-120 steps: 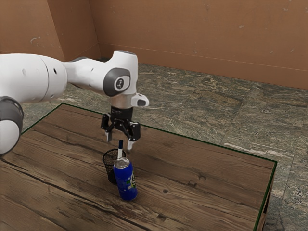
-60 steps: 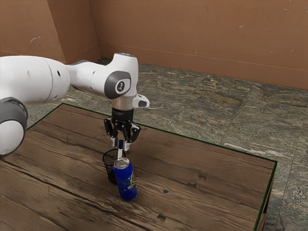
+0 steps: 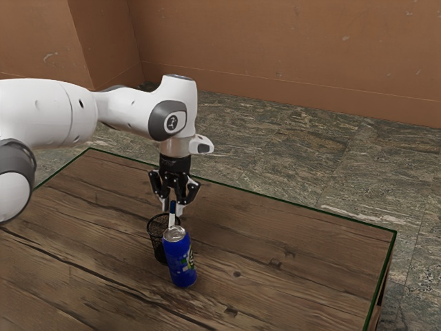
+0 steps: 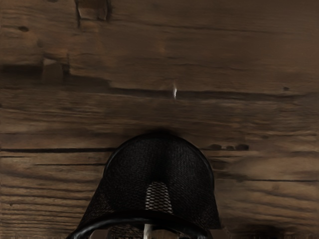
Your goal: Take the marker out of the pen holder and place it to the left of the pen holder.
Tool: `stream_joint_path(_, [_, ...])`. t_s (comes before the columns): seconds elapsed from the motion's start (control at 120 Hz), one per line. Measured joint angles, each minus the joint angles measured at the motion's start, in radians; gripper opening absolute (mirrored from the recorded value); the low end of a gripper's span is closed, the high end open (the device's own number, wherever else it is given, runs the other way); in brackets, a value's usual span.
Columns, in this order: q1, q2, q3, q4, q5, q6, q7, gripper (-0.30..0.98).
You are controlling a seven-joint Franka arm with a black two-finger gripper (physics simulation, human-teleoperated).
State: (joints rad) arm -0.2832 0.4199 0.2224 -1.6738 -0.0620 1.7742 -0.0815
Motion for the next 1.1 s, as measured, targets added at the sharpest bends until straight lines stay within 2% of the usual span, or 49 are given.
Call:
stream_joint_path(0.208, [-0.001, 0.0, 0.0, 0.0, -0.001, -0.007, 0.004, 0.01])
stream_joint_path(0.4, [-0.001, -0.018, 0.0, -0.007, 0.007, -0.013, 0.004, -0.05])
stream_joint_path(0.667, [0.004, -0.283, 0.058, -0.003, 0.031, -0.124, 0.002, -0.09])
stream_joint_path(0.75, [0.016, -0.283, 0.068, -0.012, 0.079, -0.154, 0.001, -0.09])
stream_joint_path(0.875, [0.012, -0.216, 0.07, -0.086, 0.246, -0.188, 0.001, -0.09])
stream_joint_path(0.942, [-0.004, -0.151, 0.067, -0.109, 0.308, -0.202, 0.001, -0.09])
stream_joint_path(1.1, [-0.021, -0.05, 0.057, -0.128, 0.373, -0.221, 0.002, -0.09])
